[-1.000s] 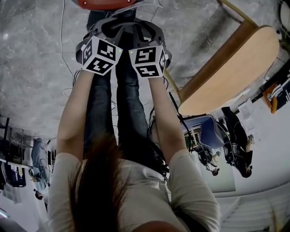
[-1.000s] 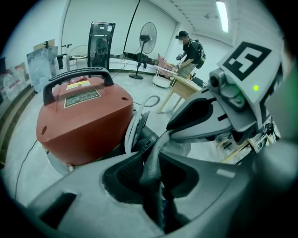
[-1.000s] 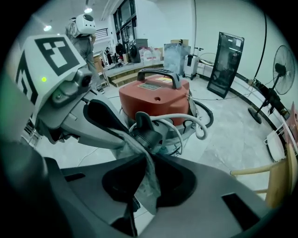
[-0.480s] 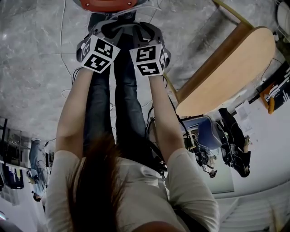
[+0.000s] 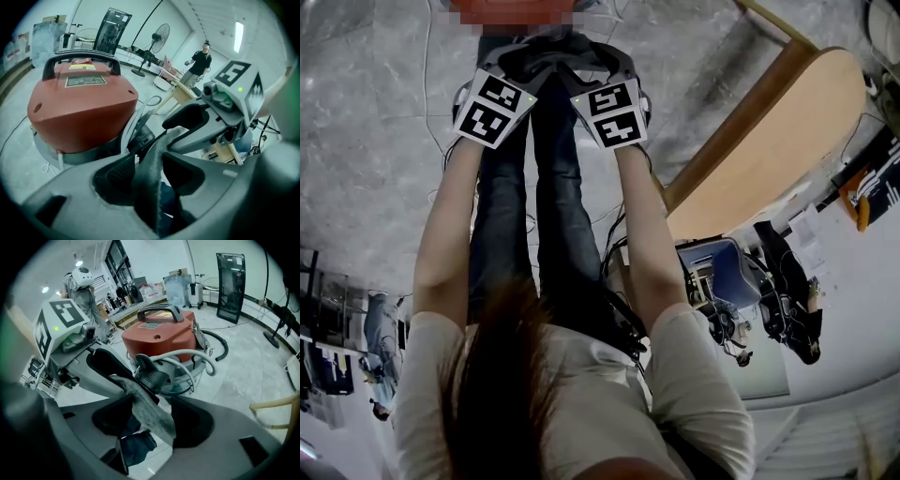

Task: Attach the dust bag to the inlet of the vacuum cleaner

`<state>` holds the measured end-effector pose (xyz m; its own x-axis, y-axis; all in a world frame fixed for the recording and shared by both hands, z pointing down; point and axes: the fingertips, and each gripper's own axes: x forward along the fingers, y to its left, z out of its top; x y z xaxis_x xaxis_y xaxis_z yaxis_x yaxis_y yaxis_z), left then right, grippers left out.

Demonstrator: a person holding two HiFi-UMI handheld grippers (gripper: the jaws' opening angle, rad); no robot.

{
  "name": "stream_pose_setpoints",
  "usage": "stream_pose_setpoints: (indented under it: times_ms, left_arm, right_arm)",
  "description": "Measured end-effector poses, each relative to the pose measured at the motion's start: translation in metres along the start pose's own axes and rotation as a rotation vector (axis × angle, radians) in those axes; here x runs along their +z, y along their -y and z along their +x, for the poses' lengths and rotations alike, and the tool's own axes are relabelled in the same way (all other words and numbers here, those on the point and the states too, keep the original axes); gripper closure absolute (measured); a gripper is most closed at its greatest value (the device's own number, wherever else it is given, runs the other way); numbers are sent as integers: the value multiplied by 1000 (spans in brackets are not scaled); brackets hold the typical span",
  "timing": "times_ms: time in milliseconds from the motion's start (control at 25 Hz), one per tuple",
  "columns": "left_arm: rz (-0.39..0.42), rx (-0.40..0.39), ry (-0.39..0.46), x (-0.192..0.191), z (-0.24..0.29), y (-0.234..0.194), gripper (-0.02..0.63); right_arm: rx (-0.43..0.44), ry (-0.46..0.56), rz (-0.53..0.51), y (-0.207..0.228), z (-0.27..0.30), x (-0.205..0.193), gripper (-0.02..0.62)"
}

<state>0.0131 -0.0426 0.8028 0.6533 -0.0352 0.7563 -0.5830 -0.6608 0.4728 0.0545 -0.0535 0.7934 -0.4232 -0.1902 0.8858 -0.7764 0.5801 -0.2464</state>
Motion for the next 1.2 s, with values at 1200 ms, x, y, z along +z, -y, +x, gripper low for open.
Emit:
stream_pose_setpoints:
  times_ms: [1200]
  left_arm:
    - [-118,91,163,28,-42,5,476]
  right_arm:
    - [6,106,41,-7,-41,10,475]
